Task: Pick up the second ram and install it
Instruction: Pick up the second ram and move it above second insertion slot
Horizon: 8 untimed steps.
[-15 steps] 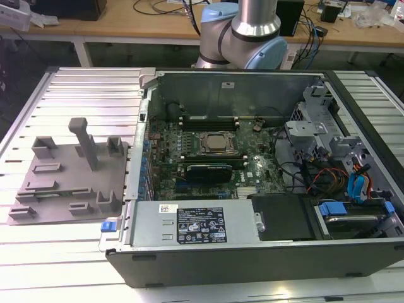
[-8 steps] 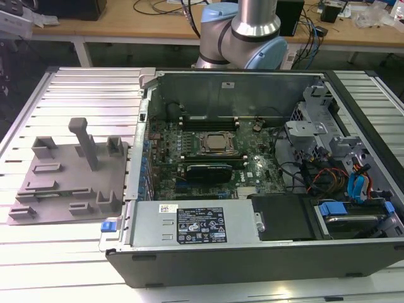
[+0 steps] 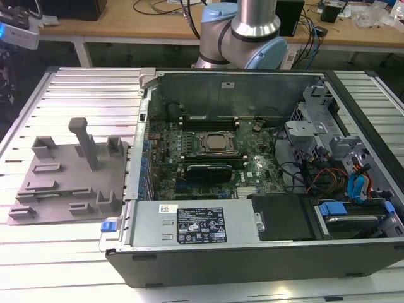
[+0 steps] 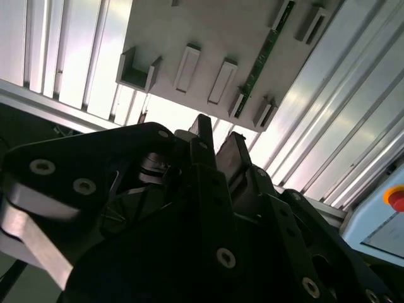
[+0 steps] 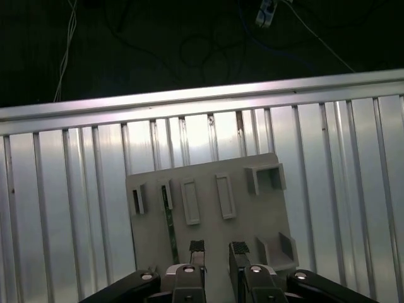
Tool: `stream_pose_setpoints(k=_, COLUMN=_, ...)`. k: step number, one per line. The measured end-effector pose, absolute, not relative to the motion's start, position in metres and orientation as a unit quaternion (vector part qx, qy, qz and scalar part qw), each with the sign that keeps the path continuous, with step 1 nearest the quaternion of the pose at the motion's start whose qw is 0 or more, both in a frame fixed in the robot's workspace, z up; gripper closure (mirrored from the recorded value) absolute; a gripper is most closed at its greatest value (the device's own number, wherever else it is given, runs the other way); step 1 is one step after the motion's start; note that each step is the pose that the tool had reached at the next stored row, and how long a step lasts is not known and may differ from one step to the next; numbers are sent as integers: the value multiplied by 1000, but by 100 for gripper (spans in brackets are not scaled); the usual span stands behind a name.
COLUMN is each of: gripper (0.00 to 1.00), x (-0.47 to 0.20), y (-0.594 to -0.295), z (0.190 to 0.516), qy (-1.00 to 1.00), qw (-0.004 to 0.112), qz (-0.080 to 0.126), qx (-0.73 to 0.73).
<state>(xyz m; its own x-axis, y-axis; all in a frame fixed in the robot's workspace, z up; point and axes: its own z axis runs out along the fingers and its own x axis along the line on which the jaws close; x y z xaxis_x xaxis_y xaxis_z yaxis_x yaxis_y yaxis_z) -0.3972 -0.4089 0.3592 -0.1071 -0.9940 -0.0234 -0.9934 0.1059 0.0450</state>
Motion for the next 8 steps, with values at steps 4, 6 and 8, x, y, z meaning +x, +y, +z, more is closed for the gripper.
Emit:
stream_pose_setpoints(k=4, gripper=72, x=-397, y=-409, z=354, qy=-744, qw=6, qz=-25, qx=668)
stream_pose_setpoints(k=6, gripper=72, x=-397, y=-409, z=350, qy=-744, qw=6, qz=-25, qx=668)
stream_pose_setpoints(k=8, gripper=72, x=-397, y=-409, z=348, qy=-744, qw=6, qz=-25, qx=668)
